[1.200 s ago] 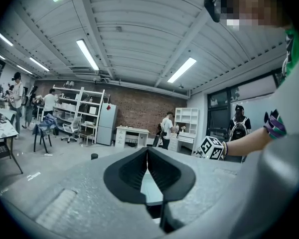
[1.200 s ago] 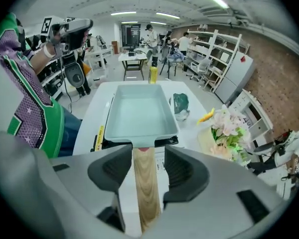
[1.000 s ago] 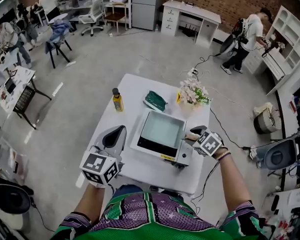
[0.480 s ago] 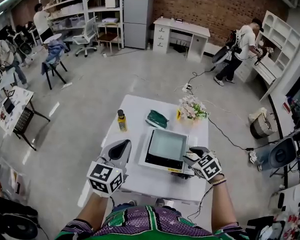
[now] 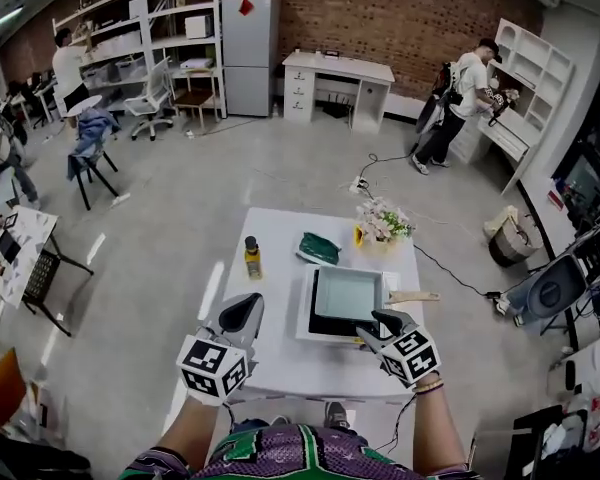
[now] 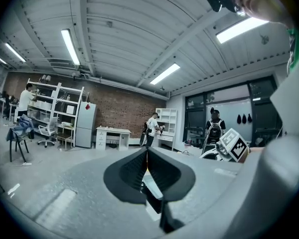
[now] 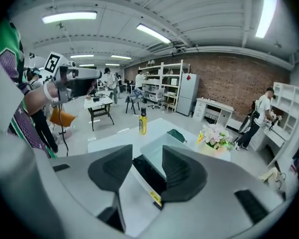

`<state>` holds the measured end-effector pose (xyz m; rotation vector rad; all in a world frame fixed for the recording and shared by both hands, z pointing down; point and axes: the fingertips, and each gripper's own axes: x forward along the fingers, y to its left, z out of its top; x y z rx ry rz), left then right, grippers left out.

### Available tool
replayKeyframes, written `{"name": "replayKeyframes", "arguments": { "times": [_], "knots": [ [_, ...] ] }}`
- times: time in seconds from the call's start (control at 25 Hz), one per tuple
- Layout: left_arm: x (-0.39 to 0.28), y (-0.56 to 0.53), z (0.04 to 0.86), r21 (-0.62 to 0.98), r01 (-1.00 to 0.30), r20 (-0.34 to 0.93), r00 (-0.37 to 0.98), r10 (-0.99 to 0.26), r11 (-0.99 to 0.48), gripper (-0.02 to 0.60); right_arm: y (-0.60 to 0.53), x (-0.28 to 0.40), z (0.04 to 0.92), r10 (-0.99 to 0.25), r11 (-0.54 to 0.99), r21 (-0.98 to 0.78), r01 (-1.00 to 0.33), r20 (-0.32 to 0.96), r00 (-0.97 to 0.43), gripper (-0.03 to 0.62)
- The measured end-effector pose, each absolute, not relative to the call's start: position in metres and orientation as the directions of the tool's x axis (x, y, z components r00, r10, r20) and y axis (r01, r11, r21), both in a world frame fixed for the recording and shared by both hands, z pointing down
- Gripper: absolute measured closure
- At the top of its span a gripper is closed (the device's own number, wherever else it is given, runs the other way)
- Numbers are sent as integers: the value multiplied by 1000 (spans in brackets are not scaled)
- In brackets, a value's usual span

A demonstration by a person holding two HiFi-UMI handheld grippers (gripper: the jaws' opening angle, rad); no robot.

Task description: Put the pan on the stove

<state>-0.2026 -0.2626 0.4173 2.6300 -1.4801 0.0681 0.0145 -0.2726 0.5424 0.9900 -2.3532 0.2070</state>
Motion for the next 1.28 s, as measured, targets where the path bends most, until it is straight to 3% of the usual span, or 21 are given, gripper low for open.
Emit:
{"name": "replayKeyframes", "arguments": {
  "times": [0.44, 1.28],
  "knots": [
    [-210, -256, 396, 48, -823, 75, 568, -820, -566, 563, -245, -7, 492, -739, 605, 55, -795, 410, -534, 419],
    [-126, -221, 347, 17, -842, -22, 539, -842, -540, 563, -216, 104, 369, -901, 429, 8, -903, 76, -427, 434]
  ]
}}
